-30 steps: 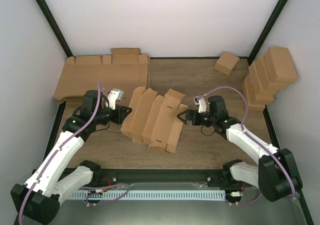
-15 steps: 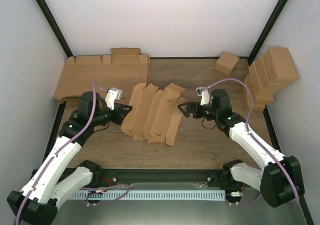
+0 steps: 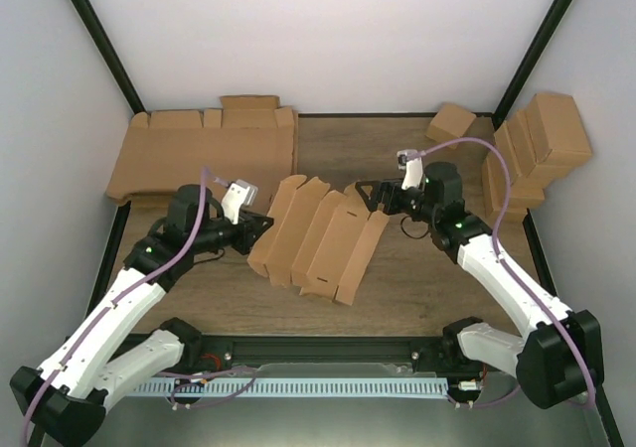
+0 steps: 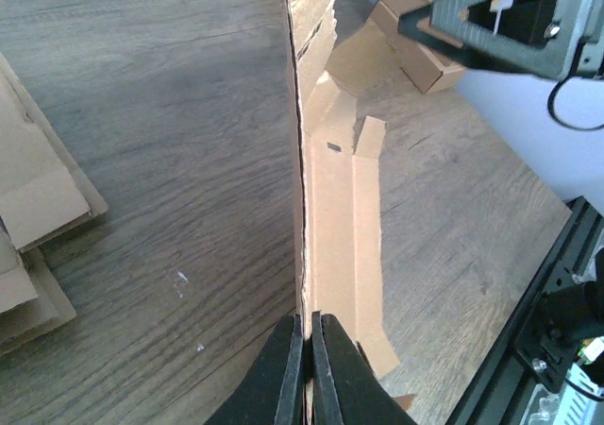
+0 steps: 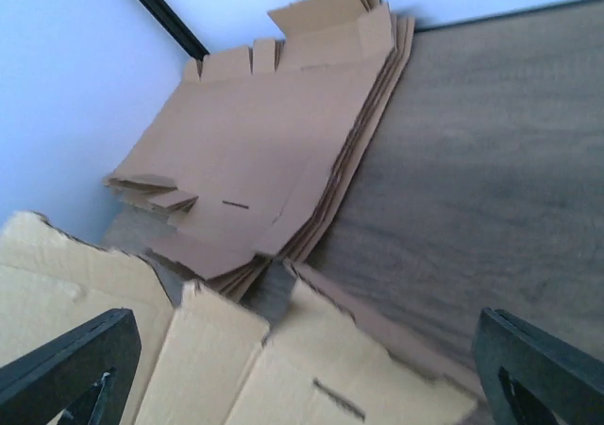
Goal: Fold the paper box
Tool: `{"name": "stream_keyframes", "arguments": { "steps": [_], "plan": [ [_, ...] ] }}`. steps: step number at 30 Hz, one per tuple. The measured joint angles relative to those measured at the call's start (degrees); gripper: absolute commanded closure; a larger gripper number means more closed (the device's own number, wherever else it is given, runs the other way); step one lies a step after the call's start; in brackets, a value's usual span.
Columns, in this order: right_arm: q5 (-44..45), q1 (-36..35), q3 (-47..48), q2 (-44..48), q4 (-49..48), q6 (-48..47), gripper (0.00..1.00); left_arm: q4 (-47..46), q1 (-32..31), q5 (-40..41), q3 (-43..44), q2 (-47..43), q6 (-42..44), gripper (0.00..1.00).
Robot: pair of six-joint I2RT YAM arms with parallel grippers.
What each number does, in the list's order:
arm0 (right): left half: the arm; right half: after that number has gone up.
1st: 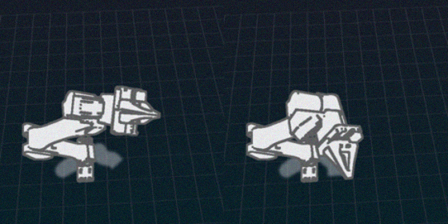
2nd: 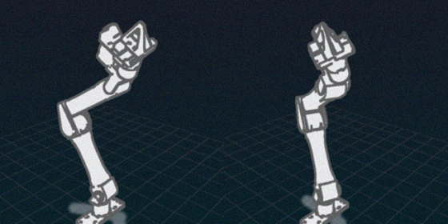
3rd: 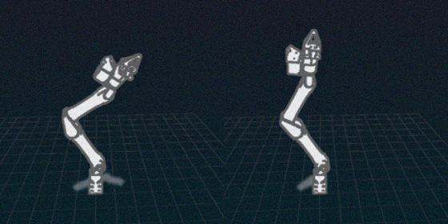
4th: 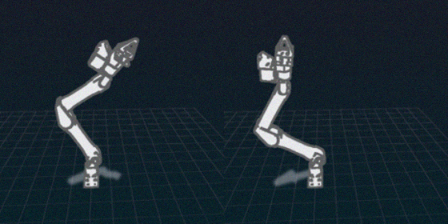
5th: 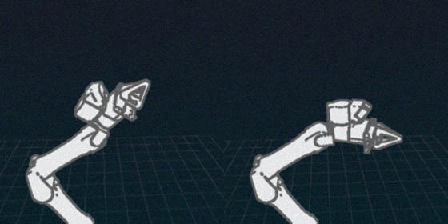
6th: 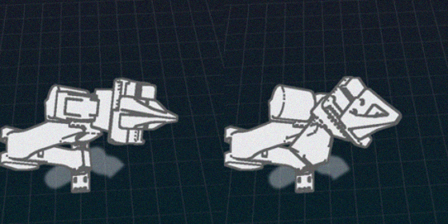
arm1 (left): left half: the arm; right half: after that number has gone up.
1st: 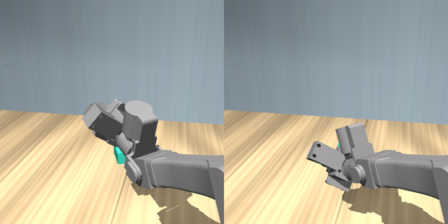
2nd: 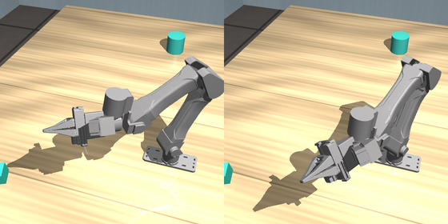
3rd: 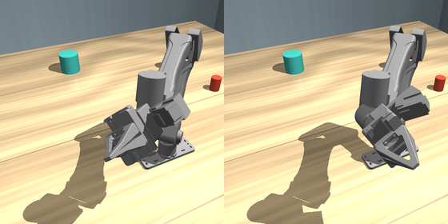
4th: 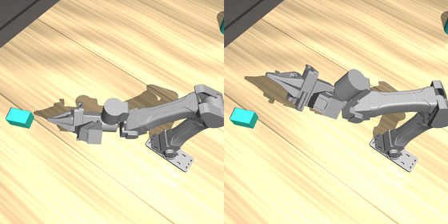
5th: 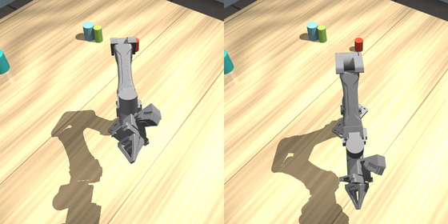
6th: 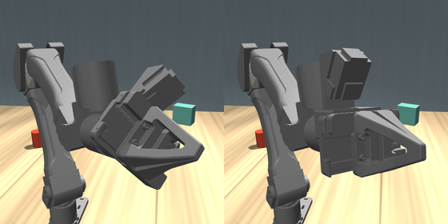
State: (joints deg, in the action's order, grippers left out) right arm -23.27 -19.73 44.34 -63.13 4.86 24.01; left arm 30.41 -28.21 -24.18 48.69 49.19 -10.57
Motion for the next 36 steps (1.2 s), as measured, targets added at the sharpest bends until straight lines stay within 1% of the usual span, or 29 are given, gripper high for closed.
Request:
{"name": "stream_keyframes", "arguments": {
  "steps": [6, 9, 12, 17, 21, 25, 31, 36],
  "plan": [
    [0.6, 0.0, 1.0, 0.3, -1.1, -6.1, 0.03, 0.9, -1.9, 2.8, 0.5, 0.3, 1.4, 0.96],
    [1.3, -0.2, 0.8, 2.4, -0.3, -6.4, 0.01, 0.5, -2.7, 4.1, 0.6, 0.3, 1.9, 0.96],
    [3.1, -0.2, -0.7, 6.4, 0.3, -5.3, 0.0, -0.5, -3.3, 5.1, 0.6, 0.5, 1.9, 0.96],
    [5.7, -0.2, -9.5, 14.1, 0.8, -1.9, 0.0, -1.8, -4.3, 6.4, 0.6, 0.9, 1.9, 0.96],
    [4.8, -0.2, -18.5, 16.7, 1.0, 1.9, 0.01, -2.1, -4.7, 7.1, 0.6, 1.0, 1.9, 0.96],
    [2.8, -0.2, -24.6, 16.3, -0.9, 5.6, 0.07, -3.0, -5.1, 7.4, 0.2, 0.8, 1.8, 0.96],
    [-1.9, -0.1, -28.6, 11.8, -8.3, 10.5, 0.05, -4.9, -5.3, 7.6, -2.4, -0.5, 0.2, 0.96],
    [-9.7, 2.8, -32.0, 5.6, -18.4, 13.1, 0.06, -5.8, -5.9, 8.0, -5.3, -1.0, -1.6, 0.96]
  ]
}}
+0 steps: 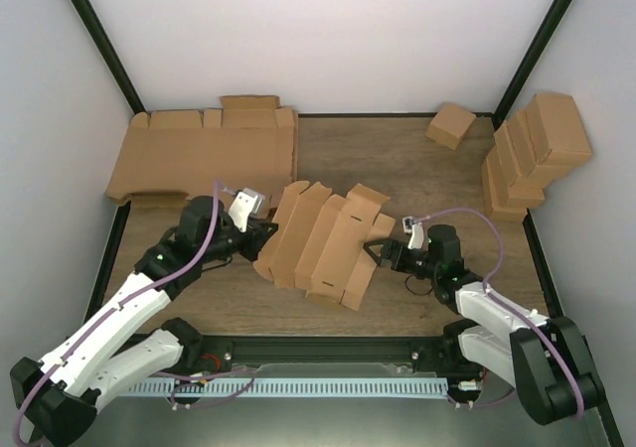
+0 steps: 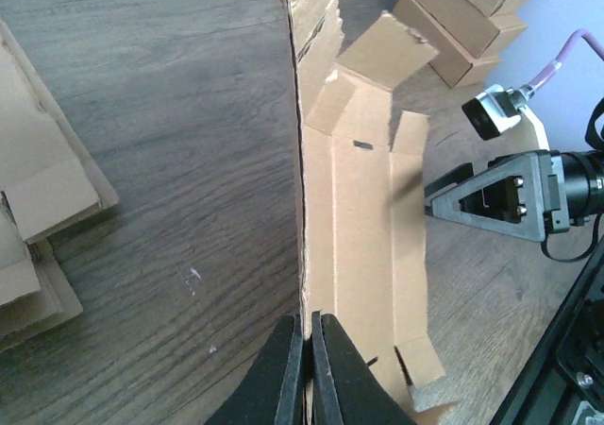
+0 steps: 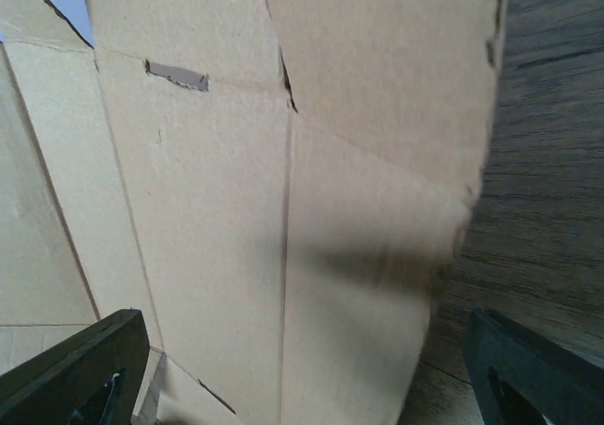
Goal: Fold the paper box
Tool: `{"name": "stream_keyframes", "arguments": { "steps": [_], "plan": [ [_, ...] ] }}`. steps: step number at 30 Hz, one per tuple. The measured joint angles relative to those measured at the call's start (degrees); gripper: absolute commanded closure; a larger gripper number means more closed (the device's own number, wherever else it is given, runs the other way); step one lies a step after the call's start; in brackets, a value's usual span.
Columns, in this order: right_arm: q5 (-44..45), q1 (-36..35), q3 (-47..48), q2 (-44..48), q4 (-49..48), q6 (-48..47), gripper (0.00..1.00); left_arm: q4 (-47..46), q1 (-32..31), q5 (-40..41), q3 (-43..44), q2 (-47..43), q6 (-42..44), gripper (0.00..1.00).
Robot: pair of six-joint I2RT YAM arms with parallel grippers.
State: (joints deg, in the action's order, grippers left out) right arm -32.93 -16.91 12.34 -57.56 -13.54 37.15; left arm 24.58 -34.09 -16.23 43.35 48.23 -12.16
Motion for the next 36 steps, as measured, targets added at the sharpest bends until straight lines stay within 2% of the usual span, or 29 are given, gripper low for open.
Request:
{"name": "stream_keyframes", "arguments": {
  "steps": [3, 6, 10, 16, 17, 18, 19, 22, 23, 24, 30, 36],
  "plan": [
    [-2.1, 0.8, -1.3, -1.8, -4.1, 0.6, 0.07, 0.2, -0.4, 1.0, -0.3, 0.0, -0.5, 0.96],
    [-3.3, 1.0, -1.0, -4.5, -7.0, 0.7, 0.15, 0.2, -0.6, 1.8, -0.3, 0.0, -0.9, 0.96],
    [-5.1, 1.0, -0.9, -8.2, -9.0, 0.8, 0.42, 0.2, -0.9, 2.8, -0.3, 0.3, -1.2, 0.96],
    [-6.4, 1.2, 0.4, -7.3, -7.4, -3.0, 0.86, 0.2, -1.2, 3.8, -0.3, 0.7, -1.4, 0.96],
    [-6.6, 1.2, 1.2, -7.0, -6.6, -4.5, 0.92, 0.2, -1.2, 4.1, -0.3, 0.7, -1.4, 0.95],
    [-6.7, 1.2, 2.1, -6.6, -5.7, -6.0, 0.98, 0.2, -1.2, 4.3, -0.3, 0.7, -1.6, 0.88],
    [-7.0, 1.3, 3.3, -6.3, -4.6, -7.4, 0.99, 0.1, -1.2, 4.6, -0.3, 0.7, -1.8, 0.77],
    [-7.7, 1.4, 7.4, -5.5, -2.2, -12.7, 0.99, 0.2, -1.2, 5.7, -0.3, 0.4, -2.3, 0.3],
    [-8.0, 1.3, 8.7, -5.3, -1.5, -14.6, 0.99, 0.4, -1.2, 6.2, -0.3, 0.2, -2.5, 0.18],
    [-8.1, 1.3, 9.7, -5.0, -1.0, -16.3, 0.99, 1.0, -1.2, 7.3, 0.1, 0.1, -2.6, 0.11],
    [-7.1, -1.0, 14.6, -4.1, 1.4, -23.6, 0.99, 7.8, -1.3, 16.9, 9.7, 1.3, -1.4, 0.08],
    [-4.7, -7.4, 16.4, -4.1, 3.4, -28.5, 0.99, 11.8, -1.3, 18.6, 20.1, 11.0, 8.3, 0.09]
  ]
}}
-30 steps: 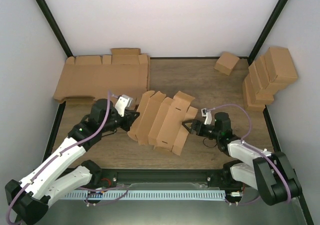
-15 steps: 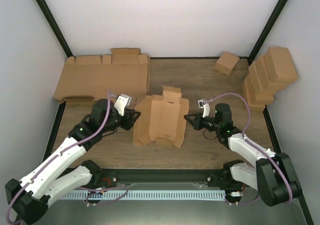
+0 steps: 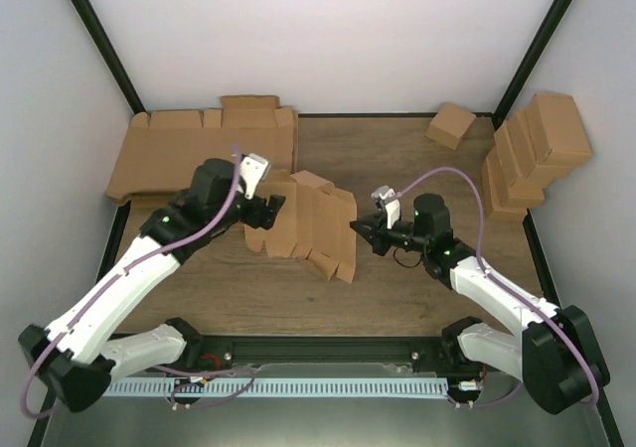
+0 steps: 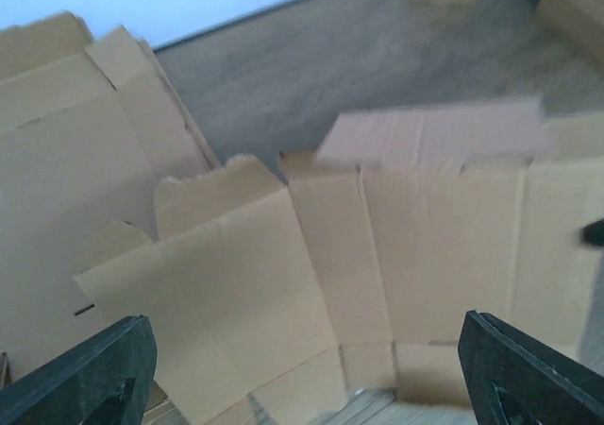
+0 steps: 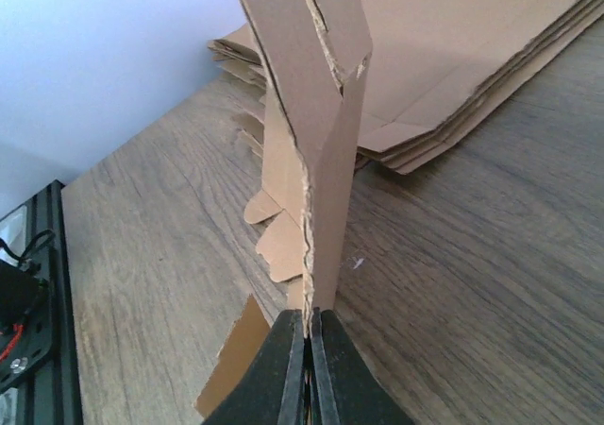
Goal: Fold the paper box
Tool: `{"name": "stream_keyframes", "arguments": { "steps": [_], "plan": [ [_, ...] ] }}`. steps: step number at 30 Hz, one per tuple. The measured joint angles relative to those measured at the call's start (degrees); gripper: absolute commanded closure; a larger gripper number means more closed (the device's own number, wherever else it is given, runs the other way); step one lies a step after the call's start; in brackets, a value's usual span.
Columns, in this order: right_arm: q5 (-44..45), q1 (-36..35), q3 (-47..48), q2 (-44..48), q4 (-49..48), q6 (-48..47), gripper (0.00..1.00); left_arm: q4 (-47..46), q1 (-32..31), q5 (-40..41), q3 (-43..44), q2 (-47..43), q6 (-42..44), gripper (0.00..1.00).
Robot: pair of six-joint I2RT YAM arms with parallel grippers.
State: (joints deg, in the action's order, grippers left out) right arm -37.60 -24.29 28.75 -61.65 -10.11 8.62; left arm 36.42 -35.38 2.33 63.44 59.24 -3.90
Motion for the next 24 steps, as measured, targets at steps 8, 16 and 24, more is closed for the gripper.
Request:
{"name": "stream_keyframes", "arguments": {
  "steps": [8, 16, 24],
  "plan": [
    [1.9, -0.3, 0.0, 0.5, 1.6, -2.4, 0.99, -2.0, 0.0, -2.2, -4.2, 5.7, 14.0, 0.09],
    [1.8, -0.5, 0.0, 1.9, 2.2, -4.6, 0.99, -7.2, 4.7, -4.0, -7.0, 6.8, 30.0, 0.1],
    [1.6, -0.7, 1.8, 1.3, 6.7, -6.8, 0.99, -6.7, 12.5, -11.1, -3.0, 15.3, 46.5, 0.13]
  ]
}}
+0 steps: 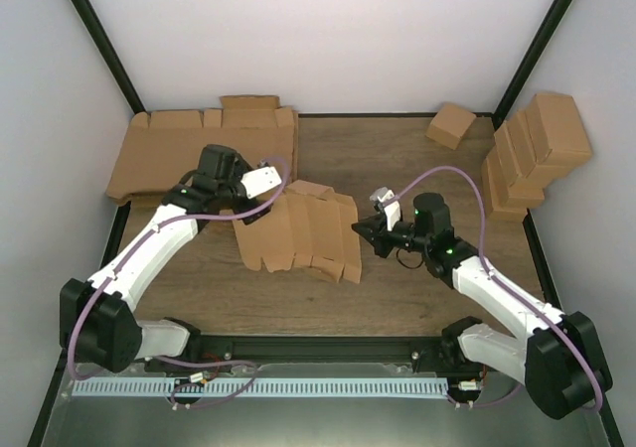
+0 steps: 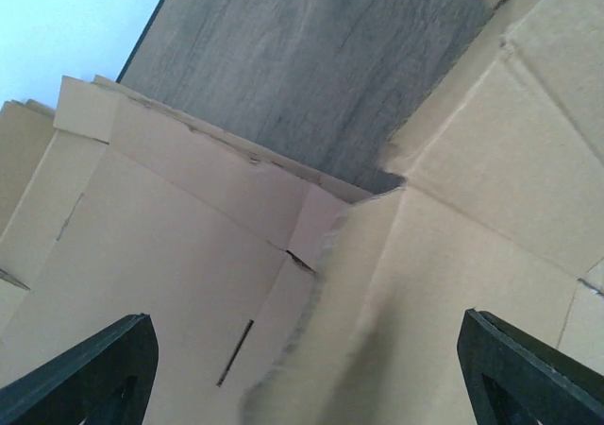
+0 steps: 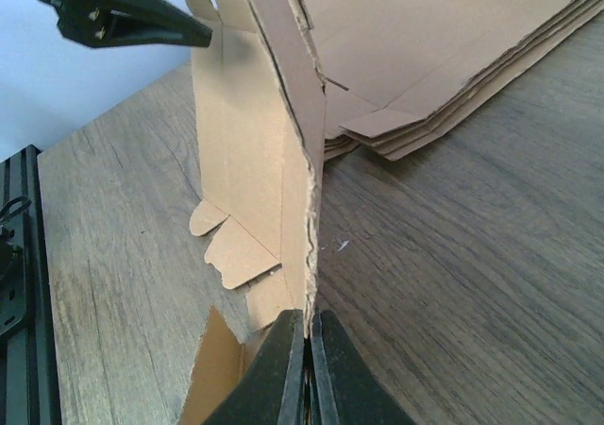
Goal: Fold the paper box
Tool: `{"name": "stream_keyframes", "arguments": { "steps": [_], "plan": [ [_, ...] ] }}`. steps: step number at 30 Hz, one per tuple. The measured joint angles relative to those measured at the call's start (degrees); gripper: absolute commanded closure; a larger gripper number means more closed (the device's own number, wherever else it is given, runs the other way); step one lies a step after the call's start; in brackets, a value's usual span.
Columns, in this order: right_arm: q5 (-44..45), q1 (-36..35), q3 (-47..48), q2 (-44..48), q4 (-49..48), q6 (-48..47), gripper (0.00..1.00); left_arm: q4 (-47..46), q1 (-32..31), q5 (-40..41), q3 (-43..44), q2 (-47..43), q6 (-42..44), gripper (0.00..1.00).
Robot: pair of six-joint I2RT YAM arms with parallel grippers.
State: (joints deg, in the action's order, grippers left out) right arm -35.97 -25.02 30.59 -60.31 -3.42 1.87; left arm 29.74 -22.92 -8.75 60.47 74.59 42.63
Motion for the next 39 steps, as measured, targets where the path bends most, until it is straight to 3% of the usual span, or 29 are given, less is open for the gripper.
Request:
{"name": "stream_keyframes", "arguments": {
  "steps": [5, 10, 19, 22, 25, 28, 30, 32, 36, 39],
  "plan": [
    [0.0, -0.1, 0.0, 1.5, 0.9, -0.8, 0.99, 3.0, 3.1, -6.0, 3.5, 1.6, 6.3, 0.34],
    [0.0, -0.2, 0.0, 1.8, 1.0, -1.0, 0.99, 4.8, 3.0, -10.8, 3.5, 1.4, 8.8, 0.46],
    [0.9, -0.2, 0.0, 1.8, 0.9, -1.0, 0.99, 5.5, 2.2, -12.1, 1.9, -0.4, 9.4, 0.81],
    [1.4, -0.3, 0.0, 1.8, 0.7, -1.0, 0.99, 5.5, 1.4, -11.0, 1.9, -0.4, 8.8, 0.79],
    [1.7, -0.3, 0.0, 1.8, 0.5, -1.0, 0.99, 5.3, 0.5, -9.6, 1.9, -0.3, 8.3, 0.54],
    [1.8, -0.3, 0.0, 1.7, 0.2, -1.0, 0.99, 3.9, -0.1, -7.5, 1.3, 0.2, 7.1, 0.41],
    [1.8, -0.3, 0.0, 1.7, 0.1, -1.0, 0.99, 2.8, -0.2, -6.1, 0.8, 0.8, 7.0, 0.4],
    [1.8, -0.3, 0.0, 1.6, 0.0, -1.0, 0.99, 2.0, -0.2, -4.6, 0.7, 1.7, 6.8, 0.43],
    [1.8, -0.3, 0.0, 1.6, 0.0, -1.0, 0.99, 0.1, -0.2, -2.4, 0.7, 3.9, 5.6, 0.67],
    [1.8, -0.3, 0.3, 1.6, 1.0, -1.0, 0.99, -0.5, -0.2, -1.8, 0.9, 5.7, 4.8, 0.79]
  ]
}}
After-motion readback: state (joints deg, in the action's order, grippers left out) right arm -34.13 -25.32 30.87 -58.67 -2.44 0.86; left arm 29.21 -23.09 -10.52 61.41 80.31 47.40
